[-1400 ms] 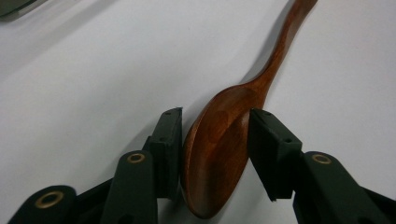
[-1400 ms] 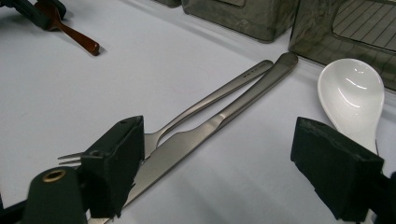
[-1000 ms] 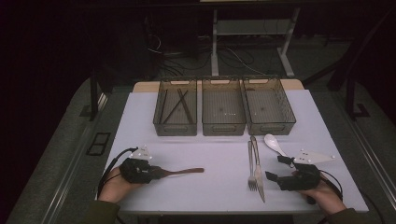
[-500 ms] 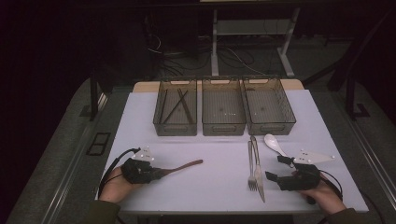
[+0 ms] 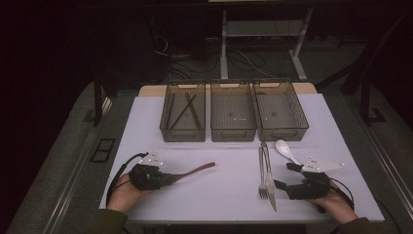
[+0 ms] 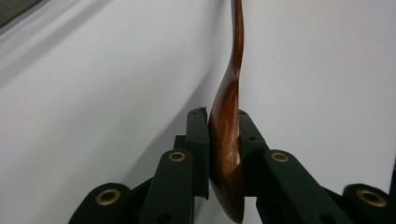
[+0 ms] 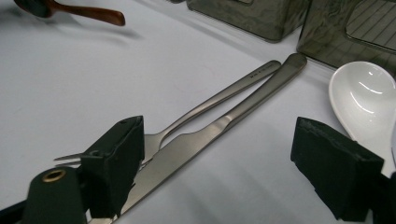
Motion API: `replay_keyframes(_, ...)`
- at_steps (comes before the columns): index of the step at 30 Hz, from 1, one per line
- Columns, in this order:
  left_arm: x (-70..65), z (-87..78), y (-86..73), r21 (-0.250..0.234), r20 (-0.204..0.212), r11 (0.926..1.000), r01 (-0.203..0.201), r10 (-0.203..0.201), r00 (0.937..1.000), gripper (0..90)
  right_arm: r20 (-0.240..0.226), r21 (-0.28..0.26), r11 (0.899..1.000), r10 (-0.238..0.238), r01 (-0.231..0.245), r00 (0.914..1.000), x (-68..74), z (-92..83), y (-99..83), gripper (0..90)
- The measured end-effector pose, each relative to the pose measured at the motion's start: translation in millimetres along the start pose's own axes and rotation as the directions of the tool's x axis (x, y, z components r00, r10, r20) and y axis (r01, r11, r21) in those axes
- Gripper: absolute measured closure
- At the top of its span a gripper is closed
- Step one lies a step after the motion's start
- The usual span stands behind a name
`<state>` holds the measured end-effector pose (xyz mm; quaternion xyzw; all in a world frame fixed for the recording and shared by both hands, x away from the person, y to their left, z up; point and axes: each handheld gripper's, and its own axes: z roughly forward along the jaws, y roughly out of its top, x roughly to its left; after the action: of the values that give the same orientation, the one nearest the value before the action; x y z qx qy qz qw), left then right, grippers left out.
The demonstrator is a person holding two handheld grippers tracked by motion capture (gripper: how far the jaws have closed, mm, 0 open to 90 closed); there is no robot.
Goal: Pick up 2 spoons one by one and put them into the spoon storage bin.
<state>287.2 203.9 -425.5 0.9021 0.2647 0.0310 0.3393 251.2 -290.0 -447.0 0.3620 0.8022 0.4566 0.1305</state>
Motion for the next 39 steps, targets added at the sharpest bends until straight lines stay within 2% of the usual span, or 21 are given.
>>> replay_keyframes(7, -2.9, -4.4, 8.1, -0.067, -0.003, 0.9973, 0.031, -0.031, 0.9995, 78.4, 0.014, 0.004, 1.0, -0.007, 0.007, 0.9999, 0.5, 5.0, 1.2, 17.1)
replay_keyframes(10, -3.5, -7.0, 11.5, -0.101, 0.014, 0.9934, 0.054, -0.053, 0.9985, 78.4, 0.012, 0.003, 1.0, -0.005, 0.005, 0.9999, 0.2, 5.0, 1.1, 17.1)
replay_keyframes(18, -6.6, -8.5, 24.2, -0.166, -0.015, 0.9842, 0.061, -0.064, 0.9978, 78.4, 0.006, 0.007, 1.0, -0.003, 0.003, 1.0, 0.9, 4.6, 0.7, 17.1)
replay_keyframes(27, -2.9, -6.0, 40.7, -0.21, -0.051, 0.9745, 0.079, -0.091, 0.9945, 78.5, 0.0, 0.007, 1.0, -0.002, 0.002, 1.0, 0.8, 4.4, 0.8, 17.1)
replay_keyframes(39, -1.5, 6.5, 67.0, -0.245, -0.06, 0.9654, 0.088, -0.106, 0.9926, 78.5, -0.003, 0.008, 1.0, 0.0, 0.0, 1.0, 0.5, 3.8, 0.8, 17.1)
